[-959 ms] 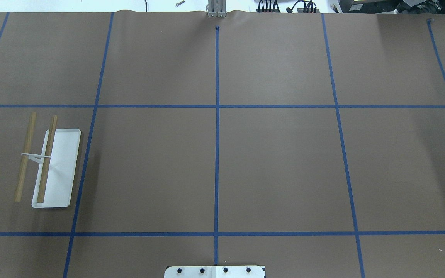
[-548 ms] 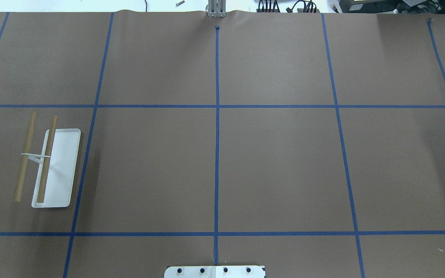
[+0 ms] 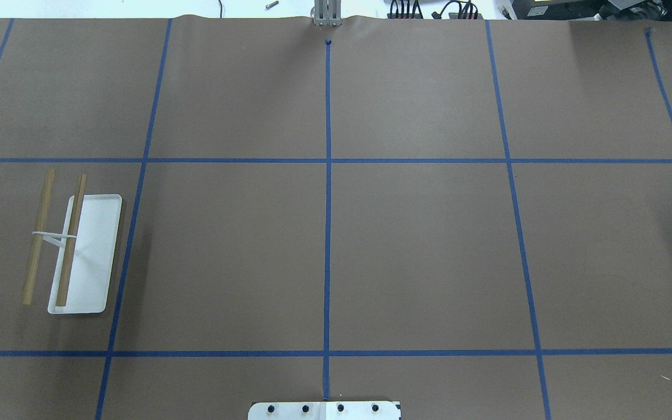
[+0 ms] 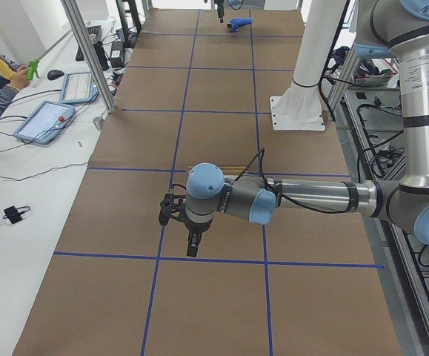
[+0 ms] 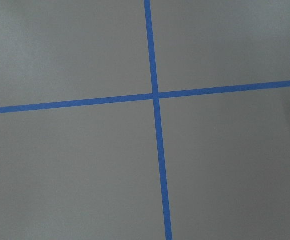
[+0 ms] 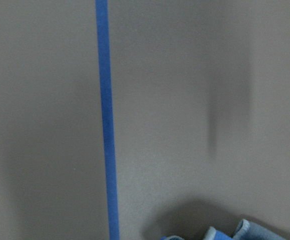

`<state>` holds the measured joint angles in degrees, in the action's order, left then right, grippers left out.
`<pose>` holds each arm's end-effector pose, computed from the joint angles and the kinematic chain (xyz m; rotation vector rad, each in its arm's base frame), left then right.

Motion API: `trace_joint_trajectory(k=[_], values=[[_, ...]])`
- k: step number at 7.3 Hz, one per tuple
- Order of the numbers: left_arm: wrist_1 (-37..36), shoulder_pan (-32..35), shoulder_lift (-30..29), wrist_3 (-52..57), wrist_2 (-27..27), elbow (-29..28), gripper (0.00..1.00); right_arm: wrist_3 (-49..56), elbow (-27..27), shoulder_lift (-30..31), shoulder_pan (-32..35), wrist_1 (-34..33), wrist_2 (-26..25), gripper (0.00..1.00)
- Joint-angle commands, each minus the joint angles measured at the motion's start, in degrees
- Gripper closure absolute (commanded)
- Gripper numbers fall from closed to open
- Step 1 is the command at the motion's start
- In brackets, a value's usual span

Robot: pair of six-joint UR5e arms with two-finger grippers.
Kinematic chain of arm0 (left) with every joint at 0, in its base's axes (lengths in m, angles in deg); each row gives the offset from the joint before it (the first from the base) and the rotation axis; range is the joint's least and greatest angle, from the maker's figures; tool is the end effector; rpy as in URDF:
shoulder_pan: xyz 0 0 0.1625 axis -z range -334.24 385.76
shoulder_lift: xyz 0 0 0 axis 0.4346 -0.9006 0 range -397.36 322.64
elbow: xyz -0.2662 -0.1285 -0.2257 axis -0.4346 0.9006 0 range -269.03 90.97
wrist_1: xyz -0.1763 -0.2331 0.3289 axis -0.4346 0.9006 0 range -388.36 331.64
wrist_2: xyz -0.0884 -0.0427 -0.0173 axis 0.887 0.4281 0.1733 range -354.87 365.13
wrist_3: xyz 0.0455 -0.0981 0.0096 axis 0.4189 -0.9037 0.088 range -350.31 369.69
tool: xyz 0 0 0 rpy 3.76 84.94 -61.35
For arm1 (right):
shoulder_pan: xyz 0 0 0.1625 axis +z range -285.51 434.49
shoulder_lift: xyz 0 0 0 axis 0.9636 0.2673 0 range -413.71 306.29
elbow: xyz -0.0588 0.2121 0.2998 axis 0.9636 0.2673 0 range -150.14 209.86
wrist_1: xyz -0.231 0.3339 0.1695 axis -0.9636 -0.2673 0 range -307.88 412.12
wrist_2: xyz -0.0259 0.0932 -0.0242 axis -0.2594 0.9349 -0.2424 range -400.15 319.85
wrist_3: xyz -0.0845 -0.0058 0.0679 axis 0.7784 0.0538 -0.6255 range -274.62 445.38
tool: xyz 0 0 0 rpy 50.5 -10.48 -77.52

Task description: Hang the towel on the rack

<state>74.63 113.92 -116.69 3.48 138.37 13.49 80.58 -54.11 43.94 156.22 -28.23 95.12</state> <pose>-0.0440 -0.4685 0.5655 0.1931 0.7656 0.0254 -0.0094 -0.4554 0.7134 -0.1561 -0.7770 -0.0296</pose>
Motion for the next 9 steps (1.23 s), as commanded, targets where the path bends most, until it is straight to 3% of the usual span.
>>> trace_joint_trajectory(k=[1, 3, 9], values=[[0.0, 0.1, 0.0, 0.0, 0.0, 0.5, 0.02, -1.0, 3.8, 1.5, -0.2, 7.1, -0.2, 0.00], [0.0, 0.1, 0.0, -0.1, 0.0, 0.8, 0.02, -7.0, 3.6, 1.6, -0.3, 7.2, 0.0, 0.03], [0.0, 0.2, 0.0, -1.3, 0.9, 0.9, 0.02, -7.1, 3.6, 4.2, -0.6, 6.6, 0.7, 0.05]])
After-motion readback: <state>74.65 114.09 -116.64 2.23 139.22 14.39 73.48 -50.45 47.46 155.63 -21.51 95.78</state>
